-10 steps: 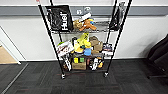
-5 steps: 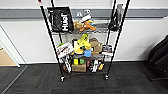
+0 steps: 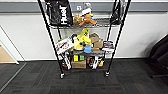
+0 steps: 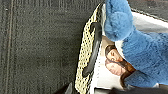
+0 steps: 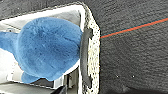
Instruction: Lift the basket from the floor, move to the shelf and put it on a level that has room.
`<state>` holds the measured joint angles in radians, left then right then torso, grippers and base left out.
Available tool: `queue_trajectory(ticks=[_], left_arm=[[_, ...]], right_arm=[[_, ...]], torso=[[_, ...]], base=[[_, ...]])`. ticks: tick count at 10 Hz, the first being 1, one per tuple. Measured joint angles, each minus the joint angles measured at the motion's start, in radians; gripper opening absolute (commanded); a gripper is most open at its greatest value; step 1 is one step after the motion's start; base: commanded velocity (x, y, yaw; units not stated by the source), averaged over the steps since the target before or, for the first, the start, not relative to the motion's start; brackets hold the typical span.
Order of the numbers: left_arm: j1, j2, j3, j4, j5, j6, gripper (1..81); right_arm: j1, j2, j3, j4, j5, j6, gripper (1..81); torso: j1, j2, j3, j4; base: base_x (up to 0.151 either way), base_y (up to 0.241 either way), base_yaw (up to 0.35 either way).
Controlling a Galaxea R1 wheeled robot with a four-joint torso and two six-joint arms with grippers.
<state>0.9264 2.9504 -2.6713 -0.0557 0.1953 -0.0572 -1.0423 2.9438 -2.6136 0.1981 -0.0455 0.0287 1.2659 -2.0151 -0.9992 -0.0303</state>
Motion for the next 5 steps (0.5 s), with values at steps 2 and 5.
queue_trajectory(ticks=[2, 5], left_arm=[[-0.016, 0.0, 0.0, 0.0, 0.006, 0.0, 81.1], [-0.041, 0.008, 0.0, 0.0, 0.012, 0.0, 81.1]], right_arm=[[0.014, 0.0, 0.001, 0.006, -0.003, 0.001, 81.1], [0.017, 0.0, 0.001, 0.012, -0.011, 0.001, 81.1]], torso=[[0.034, -0.054, -0.014, 0.0], [0.098, -0.156, -0.015, 0.0]], base=[[0.0, 0.0, 0.0], [0.0, 0.0, 0.0]])
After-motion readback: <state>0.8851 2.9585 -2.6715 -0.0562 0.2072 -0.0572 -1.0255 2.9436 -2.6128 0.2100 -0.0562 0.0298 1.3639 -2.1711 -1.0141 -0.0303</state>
